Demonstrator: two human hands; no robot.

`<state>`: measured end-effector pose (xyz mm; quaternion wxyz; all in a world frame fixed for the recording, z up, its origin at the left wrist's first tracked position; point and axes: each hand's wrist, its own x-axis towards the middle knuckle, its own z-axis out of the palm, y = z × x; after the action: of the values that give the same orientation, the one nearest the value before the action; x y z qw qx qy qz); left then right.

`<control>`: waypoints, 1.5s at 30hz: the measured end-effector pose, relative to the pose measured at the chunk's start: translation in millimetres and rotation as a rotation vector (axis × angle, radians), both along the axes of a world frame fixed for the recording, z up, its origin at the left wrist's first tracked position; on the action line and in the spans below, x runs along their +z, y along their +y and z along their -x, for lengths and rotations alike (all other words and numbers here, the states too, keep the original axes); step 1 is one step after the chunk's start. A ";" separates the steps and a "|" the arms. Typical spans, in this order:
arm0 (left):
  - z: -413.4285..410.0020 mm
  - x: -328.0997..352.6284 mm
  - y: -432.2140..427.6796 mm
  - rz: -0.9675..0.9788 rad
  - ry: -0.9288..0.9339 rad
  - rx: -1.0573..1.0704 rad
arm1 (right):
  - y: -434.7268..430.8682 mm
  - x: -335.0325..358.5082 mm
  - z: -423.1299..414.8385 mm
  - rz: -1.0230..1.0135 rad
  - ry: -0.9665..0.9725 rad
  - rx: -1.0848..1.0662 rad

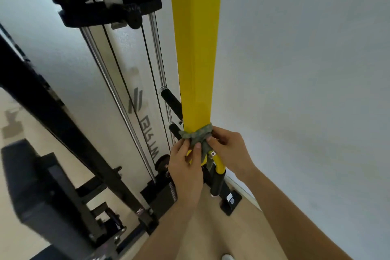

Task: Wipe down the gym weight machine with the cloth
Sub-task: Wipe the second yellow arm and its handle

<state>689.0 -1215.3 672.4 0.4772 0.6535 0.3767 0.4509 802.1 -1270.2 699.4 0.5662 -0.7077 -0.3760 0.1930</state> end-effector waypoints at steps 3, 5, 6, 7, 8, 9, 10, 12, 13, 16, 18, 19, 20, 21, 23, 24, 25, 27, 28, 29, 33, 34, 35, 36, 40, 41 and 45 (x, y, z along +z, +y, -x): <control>-4.8 4.4 -1.1 -0.062 -0.011 0.016 | 2.1 9.2 -0.4 -0.105 -0.015 0.021; -8.4 9.7 2.6 -0.084 -0.030 0.009 | 5.0 16.5 -4.1 -0.152 -0.015 0.053; -10.1 11.6 5.9 -0.089 -0.038 0.004 | 6.5 19.5 -6.7 -0.169 -0.015 0.073; -11.6 14.8 9.2 -0.095 -0.042 0.004 | 7.8 22.5 -9.0 -0.182 -0.011 0.093; -12.6 18.9 12.2 -0.104 -0.045 0.010 | 9.4 25.8 -10.9 -0.193 -0.009 0.107; -13.6 24.0 15.4 -0.117 -0.055 0.017 | 11.1 29.5 -12.6 -0.207 -0.009 0.120; -14.6 30.3 18.3 -0.128 -0.071 0.023 | 13.2 33.6 -14.2 -0.221 -0.014 0.126; -16.4 43.6 24.8 -0.149 -0.101 0.030 | 18.3 42.5 -16.9 -0.253 -0.029 0.133; -17.1 49.4 27.8 -0.163 -0.115 0.032 | 20.7 46.7 -18.2 -0.267 -0.028 0.135; -19.0 58.9 33.8 -0.181 -0.156 0.053 | 25.3 56.5 -20.8 -0.290 -0.029 0.130; -18.8 56.2 35.3 -0.170 -0.176 0.073 | 26.4 55.5 -23.2 -0.264 -0.062 0.126; -18.0 52.2 35.4 -0.167 -0.180 0.087 | 26.7 51.6 -24.6 -0.234 -0.081 0.129; -17.5 46.0 35.4 -0.161 -0.179 0.098 | 26.5 45.8 -25.8 -0.193 -0.096 0.135; -16.9 38.3 34.6 -0.145 -0.172 0.108 | 25.9 38.0 -26.6 -0.148 -0.108 0.143; -15.5 23.2 29.7 -0.079 -0.137 0.122 | 21.4 19.9 -26.0 -0.067 -0.123 0.141; -14.8 16.9 25.4 -0.045 -0.123 0.127 | 17.4 12.2 -24.3 -0.040 -0.113 0.136; -14.1 11.6 21.0 -0.022 -0.115 0.128 | 12.5 6.0 -22.6 -0.029 -0.094 0.131; -10.8 5.9 14.0 0.000 -0.115 0.112 | 2.3 -1.6 -19.5 -0.030 -0.064 0.121; -8.1 3.9 12.2 0.004 -0.107 0.097 | -3.1 -4.2 -18.4 -0.033 -0.070 0.116; -5.7 1.2 11.3 0.009 -0.096 0.075 | -8.4 -6.4 -18.3 -0.029 -0.084 0.115; 6.7 -9.5 4.0 0.063 -0.054 -0.078 | -33.2 -19.1 -14.1 -0.037 -0.046 0.127; 8.7 -11.3 -1.4 0.087 -0.036 -0.133 | -39.1 -23.3 -12.7 -0.043 -0.030 0.117; 10.7 -13.0 -7.5 0.120 -0.022 -0.186 | -45.2 -27.6 -11.1 -0.048 -0.015 0.107; 12.3 -16.3 -12.7 0.155 -0.013 -0.226 | -50.4 -31.8 -9.8 -0.052 -0.003 0.098; 19.1 -27.7 -27.2 0.243 -0.055 -0.327 | -68.3 -46.2 -4.5 -0.019 -0.063 0.049; 19.9 -26.4 -27.9 0.258 -0.072 -0.334 | -71.2 -49.8 -3.0 -0.017 -0.101 0.034; 20.2 -17.0 -26.4 0.289 -0.092 -0.358 | -73.6 -60.1 -2.9 -0.047 -0.216 -0.014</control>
<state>668.8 -1241.7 655.4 0.6548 0.6136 0.2933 0.3298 805.0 -1343.8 639.2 0.5401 -0.7134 -0.4344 0.1028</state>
